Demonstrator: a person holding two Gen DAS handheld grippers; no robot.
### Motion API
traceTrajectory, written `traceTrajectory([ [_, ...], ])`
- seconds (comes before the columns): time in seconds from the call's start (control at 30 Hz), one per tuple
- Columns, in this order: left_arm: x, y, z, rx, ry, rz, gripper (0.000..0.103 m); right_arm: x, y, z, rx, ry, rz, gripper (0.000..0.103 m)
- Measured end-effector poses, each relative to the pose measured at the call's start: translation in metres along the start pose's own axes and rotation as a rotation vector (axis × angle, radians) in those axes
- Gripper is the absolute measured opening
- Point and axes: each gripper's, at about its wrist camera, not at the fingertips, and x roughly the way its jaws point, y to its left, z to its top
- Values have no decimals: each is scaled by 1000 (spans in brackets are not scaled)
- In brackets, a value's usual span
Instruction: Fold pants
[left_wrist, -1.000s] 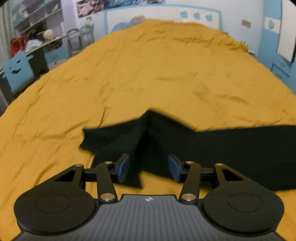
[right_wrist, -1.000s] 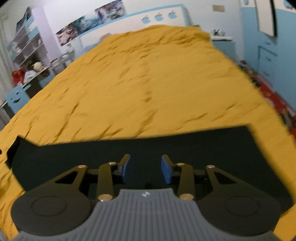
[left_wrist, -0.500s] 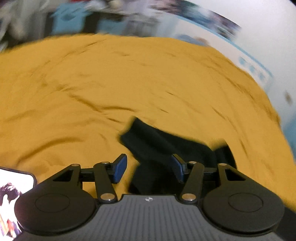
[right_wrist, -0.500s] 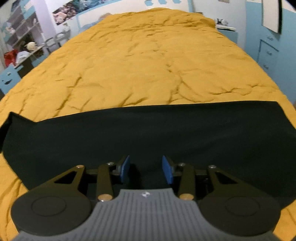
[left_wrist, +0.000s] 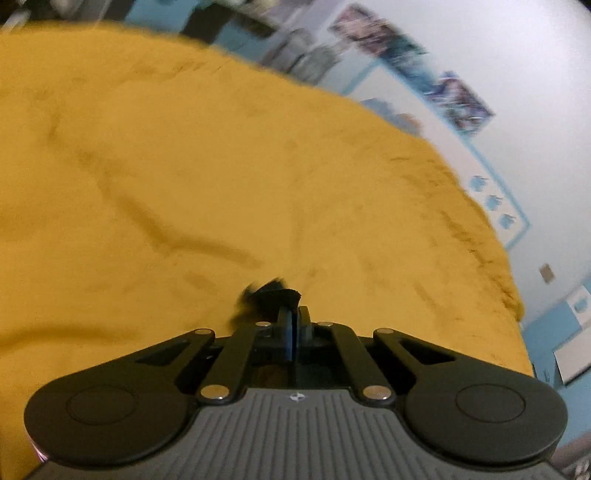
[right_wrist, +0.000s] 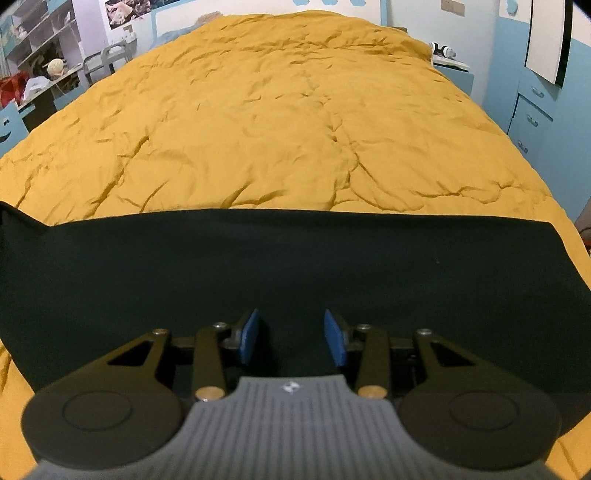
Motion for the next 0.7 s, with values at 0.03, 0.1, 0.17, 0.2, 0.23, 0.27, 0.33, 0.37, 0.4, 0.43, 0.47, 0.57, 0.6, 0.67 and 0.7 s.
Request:
traceTrajectory([
  [0.03, -8, -8, 5, 29, -27, -19, 1, 0, 1, 0, -1, 0, -2, 37],
  [0.1, -25, -17, 10, 78, -57, 13, 1, 1, 2, 0, -6, 0, -6, 37],
  [0.17, -21, -8, 8, 108, -7, 101, 1, 1, 2, 0, -11, -2, -7, 37],
  [0.2, -15, 2, 5, 96, 37, 167, 1, 1, 3, -1, -10, -4, -7, 37],
  [0.23, -9, 11, 1, 80, 68, 203, 1, 2, 2, -1, -9, -3, -6, 37],
  [0.27, -4, 19, -4, 76, 93, 231, 1, 3, 2, -1, -11, -1, -5, 37],
  [0.33, 3, 23, -12, 110, 112, 274, 1, 2, 3, -2, -8, -4, -7, 37],
  [0.37, 7, 22, -13, 131, 117, 288, 1, 2, 3, -2, -9, -3, -8, 37],
  [0.4, 12, 20, -13, 134, 130, 306, 1, 2, 3, -1, -14, -1, -7, 37],
  [0.43, 17, 18, -11, 138, 145, 320, 1, 2, 2, -2, -18, -2, -8, 37],
  [0.47, 21, 16, -11, 153, 167, 338, 2, 2, 2, -2, -16, -1, -7, 37],
  [0.57, 21, 4, -11, 232, 175, 443, 14, 3, 0, -2, 0, 0, -3, 37],
  [0.6, 18, -2, -8, 258, 160, 472, 14, 3, 0, -2, 1, 0, -3, 37],
  [0.67, 1, -14, -4, 270, 112, 448, 15, 2, 1, -3, -8, -3, -5, 37],
  [0.7, -11, -22, -3, 292, 103, 395, 16, 2, 2, -3, -13, -5, -5, 37],
])
